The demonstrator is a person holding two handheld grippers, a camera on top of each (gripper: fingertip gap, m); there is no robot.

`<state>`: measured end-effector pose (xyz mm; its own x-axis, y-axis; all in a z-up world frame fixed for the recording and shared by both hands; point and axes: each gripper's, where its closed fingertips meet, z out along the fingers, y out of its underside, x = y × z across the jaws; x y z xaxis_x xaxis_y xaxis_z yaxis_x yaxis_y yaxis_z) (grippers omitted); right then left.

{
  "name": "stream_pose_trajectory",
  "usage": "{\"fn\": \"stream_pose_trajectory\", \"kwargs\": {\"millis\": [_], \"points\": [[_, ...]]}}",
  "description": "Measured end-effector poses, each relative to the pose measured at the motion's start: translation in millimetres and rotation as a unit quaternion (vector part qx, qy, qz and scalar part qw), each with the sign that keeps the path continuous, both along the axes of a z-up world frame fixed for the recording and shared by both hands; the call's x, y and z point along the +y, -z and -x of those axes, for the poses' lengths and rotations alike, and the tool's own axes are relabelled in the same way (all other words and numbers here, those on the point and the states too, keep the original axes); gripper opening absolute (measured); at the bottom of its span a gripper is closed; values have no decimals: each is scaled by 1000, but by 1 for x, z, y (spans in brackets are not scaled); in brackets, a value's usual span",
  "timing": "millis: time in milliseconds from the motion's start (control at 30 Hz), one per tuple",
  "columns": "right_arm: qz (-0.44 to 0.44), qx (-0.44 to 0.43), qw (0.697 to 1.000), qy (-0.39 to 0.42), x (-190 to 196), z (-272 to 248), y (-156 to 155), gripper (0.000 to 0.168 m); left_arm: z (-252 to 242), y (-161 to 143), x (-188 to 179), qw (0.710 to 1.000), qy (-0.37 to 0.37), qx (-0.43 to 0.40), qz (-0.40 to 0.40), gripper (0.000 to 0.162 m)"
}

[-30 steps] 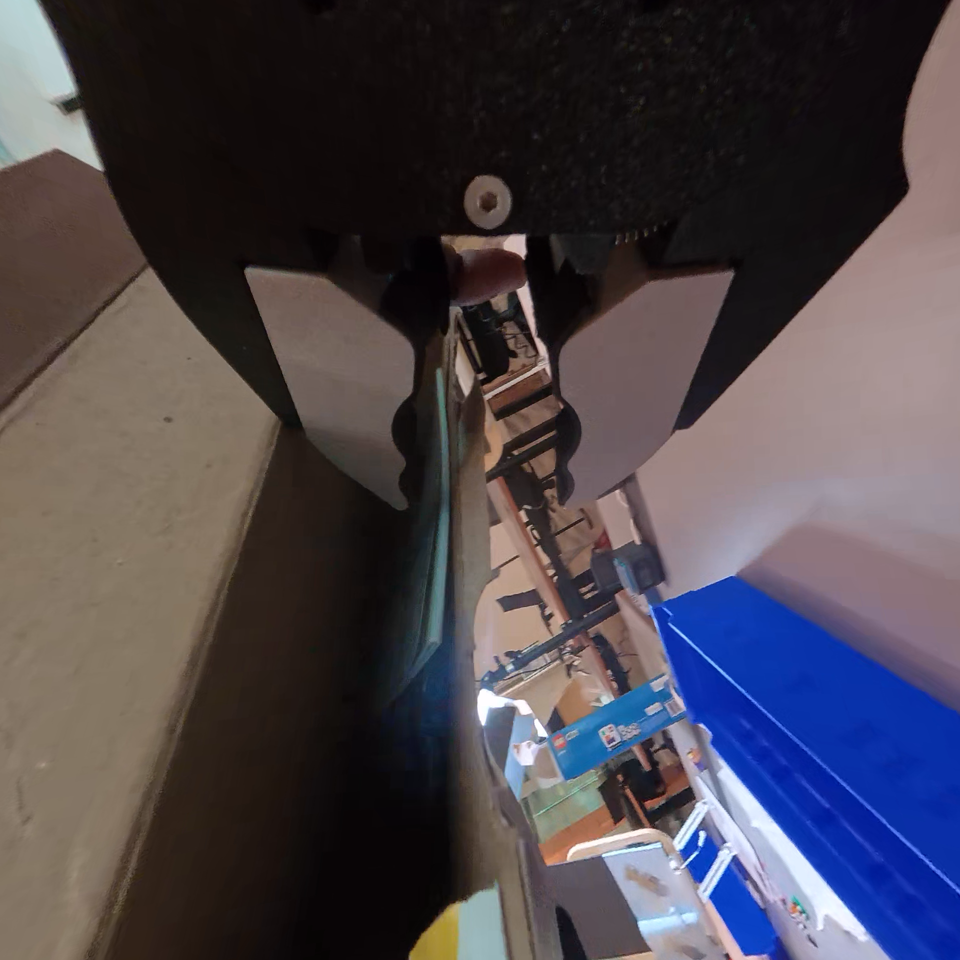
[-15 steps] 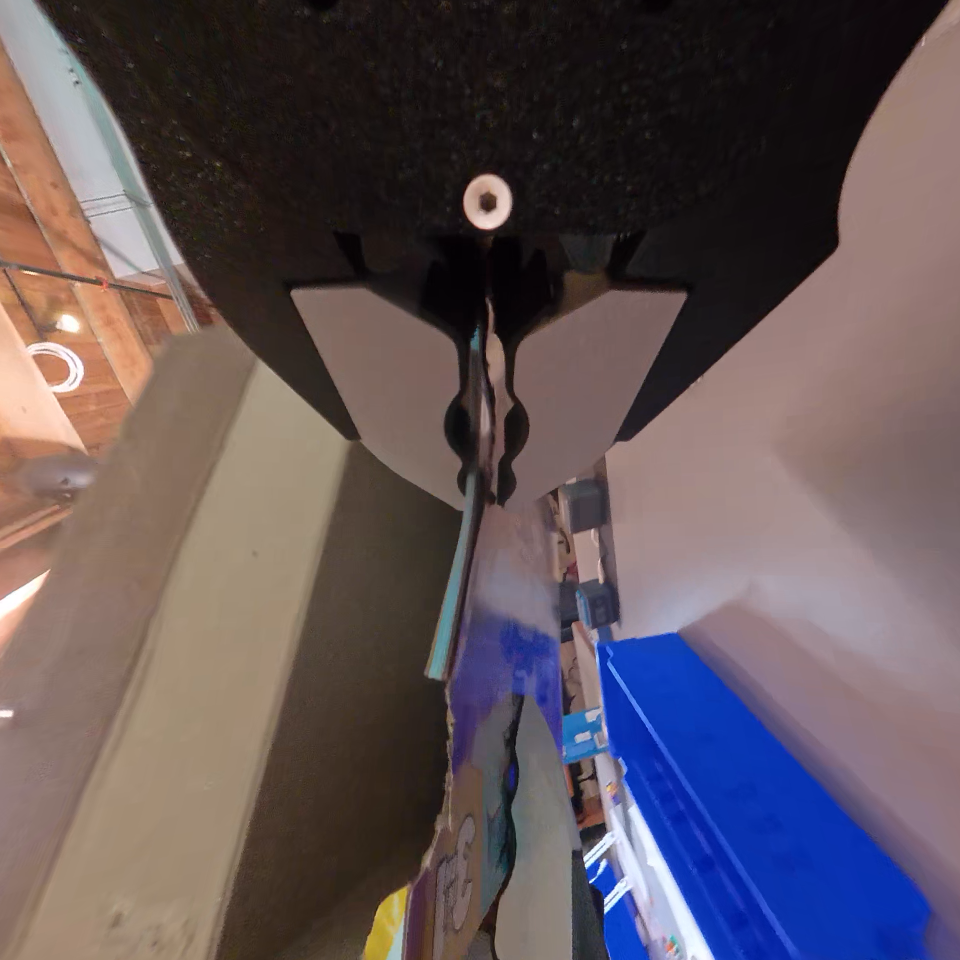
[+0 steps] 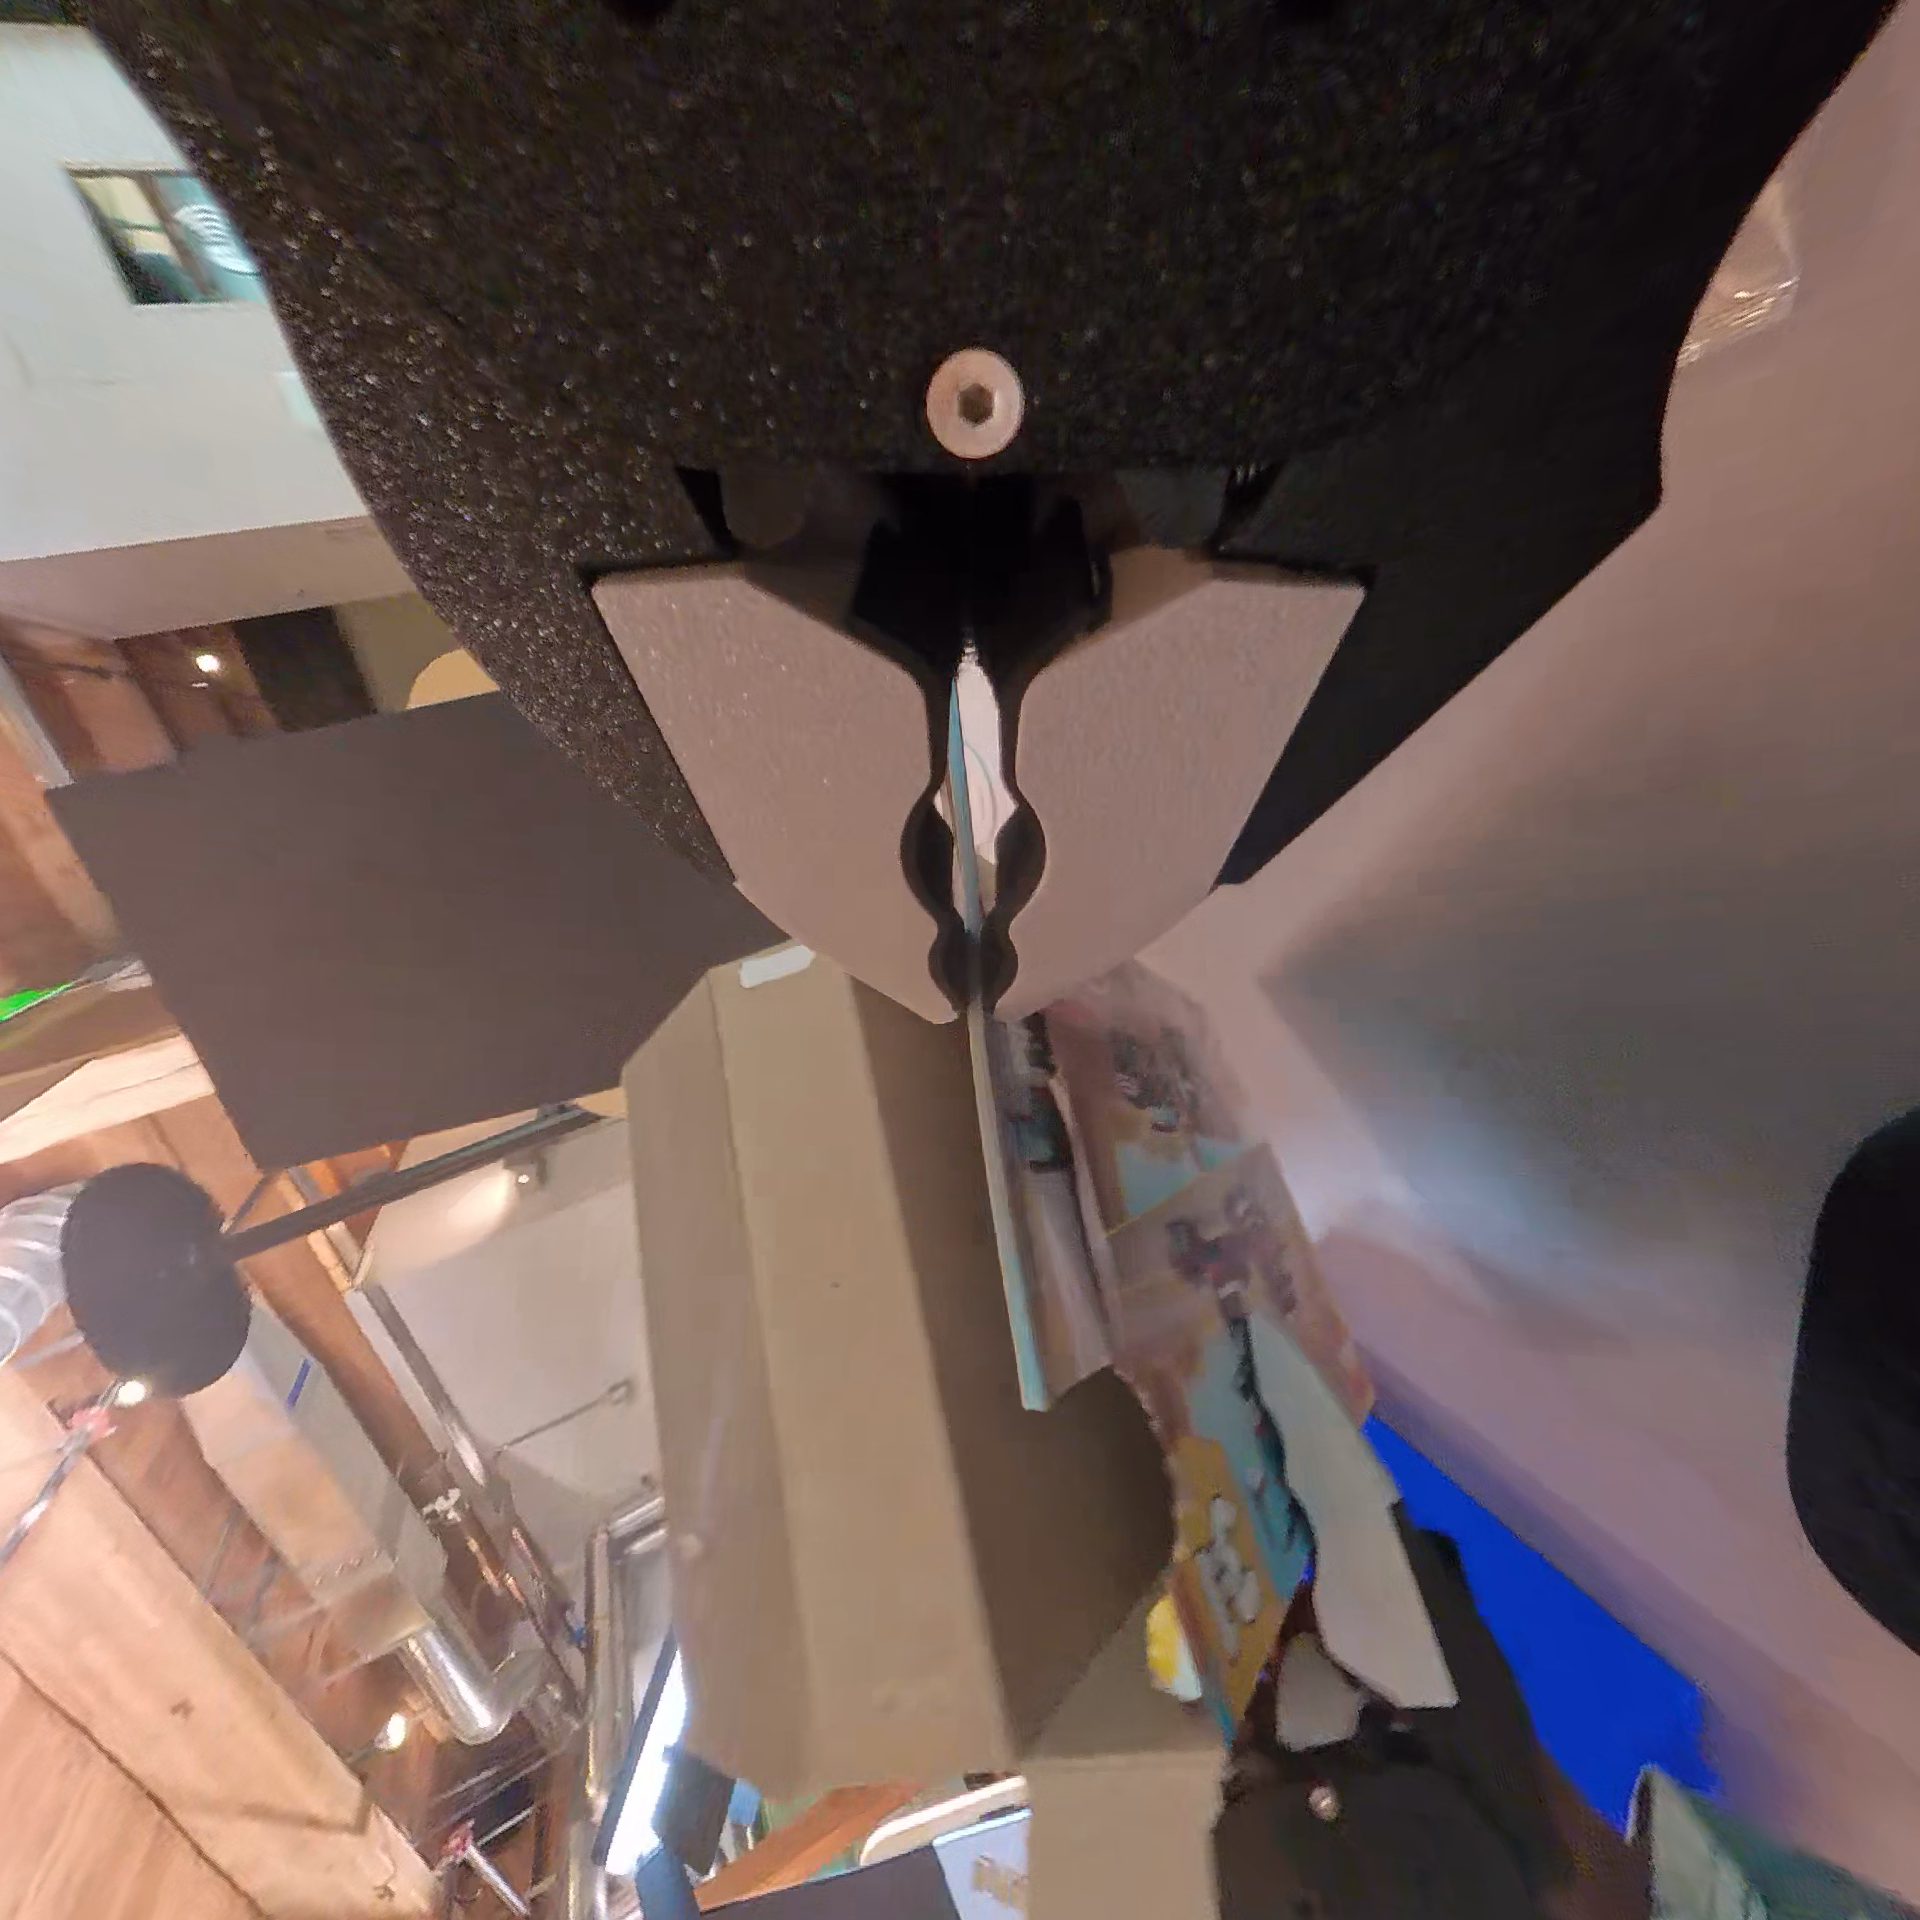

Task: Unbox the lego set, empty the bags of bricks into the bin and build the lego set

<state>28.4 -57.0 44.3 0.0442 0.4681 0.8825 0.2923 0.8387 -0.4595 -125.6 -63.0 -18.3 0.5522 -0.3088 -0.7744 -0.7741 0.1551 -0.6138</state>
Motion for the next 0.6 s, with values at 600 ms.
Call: {"fn": "stream_pose_trajectory", "kwargs": {"millis": [600], "points": [[279,-47,959,19,52,25,-94,3,37,20,9,977,-30,-202,-54,63]]}}
